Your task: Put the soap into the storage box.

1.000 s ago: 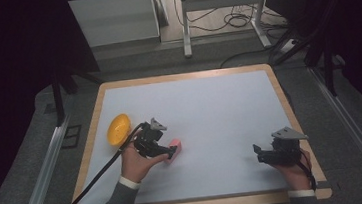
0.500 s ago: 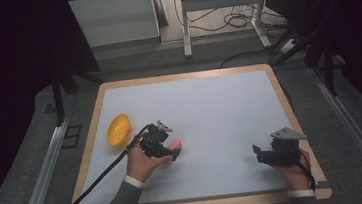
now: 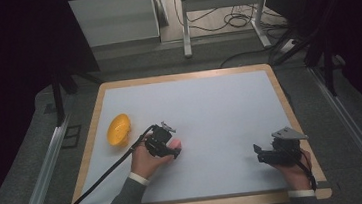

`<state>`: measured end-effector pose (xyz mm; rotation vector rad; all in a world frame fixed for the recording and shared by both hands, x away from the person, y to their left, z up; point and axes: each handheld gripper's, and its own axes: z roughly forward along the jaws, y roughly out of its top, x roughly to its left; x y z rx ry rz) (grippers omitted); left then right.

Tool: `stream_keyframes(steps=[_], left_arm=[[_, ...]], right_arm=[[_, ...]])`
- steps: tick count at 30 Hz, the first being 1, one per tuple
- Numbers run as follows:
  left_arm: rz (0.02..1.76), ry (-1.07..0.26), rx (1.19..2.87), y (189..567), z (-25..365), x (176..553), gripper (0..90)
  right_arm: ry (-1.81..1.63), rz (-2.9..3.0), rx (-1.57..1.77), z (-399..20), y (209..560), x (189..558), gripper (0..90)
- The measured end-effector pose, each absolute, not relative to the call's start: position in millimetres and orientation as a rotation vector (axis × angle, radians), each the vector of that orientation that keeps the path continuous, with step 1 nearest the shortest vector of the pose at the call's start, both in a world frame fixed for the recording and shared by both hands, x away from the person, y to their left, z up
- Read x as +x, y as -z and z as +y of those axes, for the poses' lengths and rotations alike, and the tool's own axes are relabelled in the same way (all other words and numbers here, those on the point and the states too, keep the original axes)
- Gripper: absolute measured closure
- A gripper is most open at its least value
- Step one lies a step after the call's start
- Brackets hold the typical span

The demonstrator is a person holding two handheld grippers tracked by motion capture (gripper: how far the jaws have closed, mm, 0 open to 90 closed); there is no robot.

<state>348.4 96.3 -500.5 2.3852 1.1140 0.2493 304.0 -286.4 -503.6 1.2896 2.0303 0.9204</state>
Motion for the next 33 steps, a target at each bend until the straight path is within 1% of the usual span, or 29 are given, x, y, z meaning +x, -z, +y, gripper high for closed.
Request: stream_keyframes(steps=[4,6,9,20,33], left_arm=[[1.109,-0.242,2.382,503,94,348,48.3],[1.103,-0.229,2.374,503,94,347,55.5],[1.108,-0.236,2.372,503,94,346,59.7],[1.096,-0.247,2.375,501,95,344,60.1],[1.084,-0.264,2.324,486,106,341,60.1]], right_arm=[[-0.917,2.03,1.291,-287,504,304,7.6],[-0.917,2.03,1.292,-287,504,304,7.6],[-0.917,2.027,1.294,-287,504,304,7.6],[-0.918,2.023,1.297,-288,503,304,7.6],[-0.916,2.018,1.303,-289,503,304,7.6]])
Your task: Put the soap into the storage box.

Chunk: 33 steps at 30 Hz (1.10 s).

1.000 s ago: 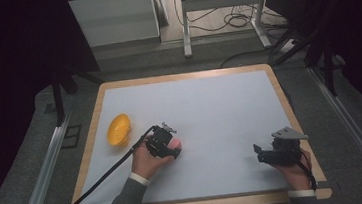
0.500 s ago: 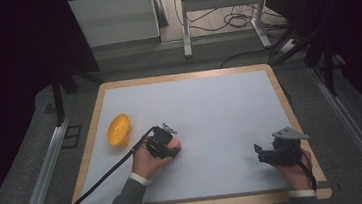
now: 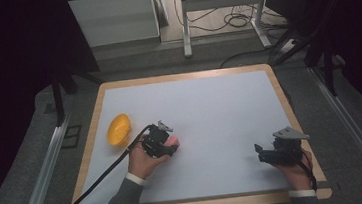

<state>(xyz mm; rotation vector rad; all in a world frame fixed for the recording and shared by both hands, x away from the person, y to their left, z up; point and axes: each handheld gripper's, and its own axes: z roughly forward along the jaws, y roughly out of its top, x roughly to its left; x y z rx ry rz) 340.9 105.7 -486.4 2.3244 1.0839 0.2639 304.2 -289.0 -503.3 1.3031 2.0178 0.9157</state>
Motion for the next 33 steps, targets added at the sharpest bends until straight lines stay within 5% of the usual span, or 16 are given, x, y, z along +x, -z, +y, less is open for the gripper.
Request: stream_keyframes(steps=[33], left_arm=[[1.076,-0.363,2.222,460,133,329,60.1]], right_arm=[[-0.906,2.024,1.3,-289,505,305,7.6]])
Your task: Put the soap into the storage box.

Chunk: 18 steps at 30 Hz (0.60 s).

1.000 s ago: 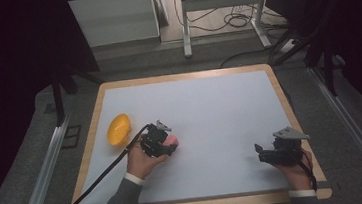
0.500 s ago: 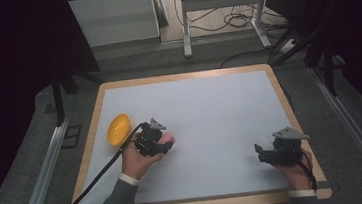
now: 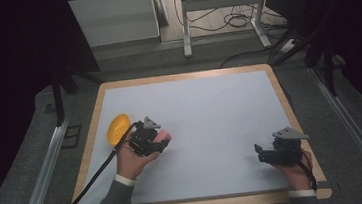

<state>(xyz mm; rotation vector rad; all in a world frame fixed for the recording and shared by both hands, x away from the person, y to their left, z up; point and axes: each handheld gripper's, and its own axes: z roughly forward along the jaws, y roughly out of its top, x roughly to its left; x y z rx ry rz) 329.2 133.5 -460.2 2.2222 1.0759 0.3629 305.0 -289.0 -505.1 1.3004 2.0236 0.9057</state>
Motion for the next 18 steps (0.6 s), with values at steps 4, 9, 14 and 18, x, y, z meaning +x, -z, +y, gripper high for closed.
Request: stream_keyframes(steps=[4,9,14,18], left_arm=[[1.086,-0.369,2.213,459,137,329,60.1],[1.093,-0.384,2.193,457,143,329,60.1],[1.1,-0.389,2.185,454,147,329,60.1],[1.109,-0.394,2.183,453,151,330,60.1]], right_arm=[[-0.903,2.024,1.301,-289,505,305,7.6],[-0.902,2.025,1.301,-289,506,305,7.6],[-0.903,2.025,1.301,-289,505,305,7.6],[-0.902,2.023,1.302,-289,506,305,7.6]])
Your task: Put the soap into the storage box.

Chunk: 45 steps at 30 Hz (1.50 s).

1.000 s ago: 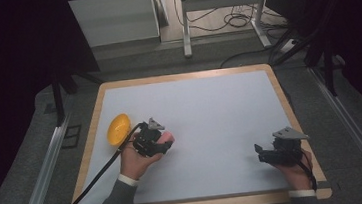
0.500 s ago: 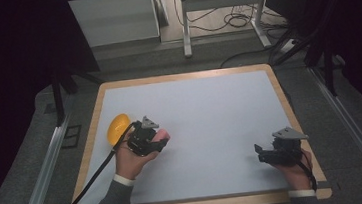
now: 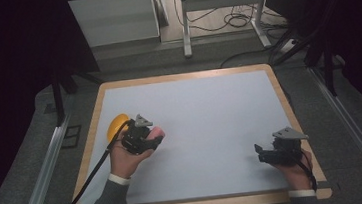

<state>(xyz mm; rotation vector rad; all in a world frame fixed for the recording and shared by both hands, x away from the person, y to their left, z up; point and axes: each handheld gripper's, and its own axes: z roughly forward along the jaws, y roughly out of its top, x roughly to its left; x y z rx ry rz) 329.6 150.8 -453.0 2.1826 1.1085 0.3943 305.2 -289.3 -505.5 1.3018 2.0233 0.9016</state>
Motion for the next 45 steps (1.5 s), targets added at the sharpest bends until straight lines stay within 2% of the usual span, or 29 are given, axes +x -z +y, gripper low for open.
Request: stream_keyframes(steps=[45], left_arm=[[1.196,-0.438,2.12,442,184,341,60.1]], right_arm=[[-0.9,2.014,1.312,-291,504,305,7.6]])
